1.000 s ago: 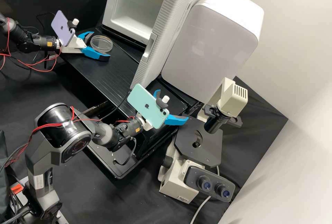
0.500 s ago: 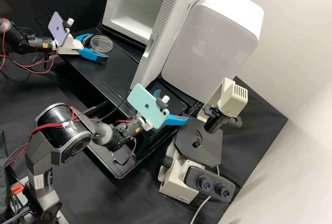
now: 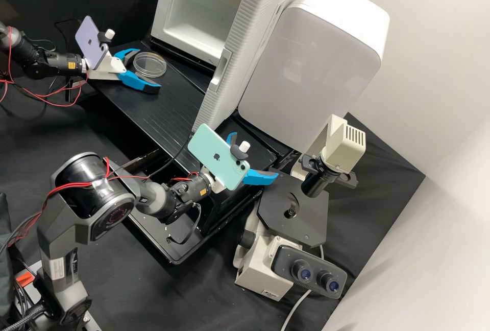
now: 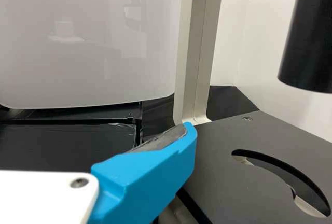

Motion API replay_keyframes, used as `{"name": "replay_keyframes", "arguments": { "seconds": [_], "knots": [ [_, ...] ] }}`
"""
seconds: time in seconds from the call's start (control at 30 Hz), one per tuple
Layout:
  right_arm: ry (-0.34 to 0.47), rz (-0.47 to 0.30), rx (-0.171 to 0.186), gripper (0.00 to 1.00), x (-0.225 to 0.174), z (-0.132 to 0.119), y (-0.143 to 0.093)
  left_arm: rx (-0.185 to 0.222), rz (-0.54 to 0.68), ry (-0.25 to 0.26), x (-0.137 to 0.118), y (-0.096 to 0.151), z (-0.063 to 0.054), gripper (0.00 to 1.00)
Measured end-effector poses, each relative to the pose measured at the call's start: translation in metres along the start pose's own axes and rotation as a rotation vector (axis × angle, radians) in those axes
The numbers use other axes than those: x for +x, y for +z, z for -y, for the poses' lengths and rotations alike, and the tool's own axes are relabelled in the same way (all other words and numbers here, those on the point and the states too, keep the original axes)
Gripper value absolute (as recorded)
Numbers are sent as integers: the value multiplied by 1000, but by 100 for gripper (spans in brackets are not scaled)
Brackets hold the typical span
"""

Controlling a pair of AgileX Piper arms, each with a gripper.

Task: Place the petri dish in the incubator

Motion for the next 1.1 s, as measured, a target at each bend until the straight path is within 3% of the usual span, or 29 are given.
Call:
{"name": "replay_keyframes", "arguments": {
  "seconds": [0.27,0.77,1.1],
  "knots": [
    [0,0,0,100,0,0,0,-6,-13,4,14,2,-1,100],
    [0,0,0,100,0,0,0,-23,-2,-18,16,3,0,100],
    [0,0,0,100,0,0,0,-22,1,-1,24,2,2,100]
  ]
}}
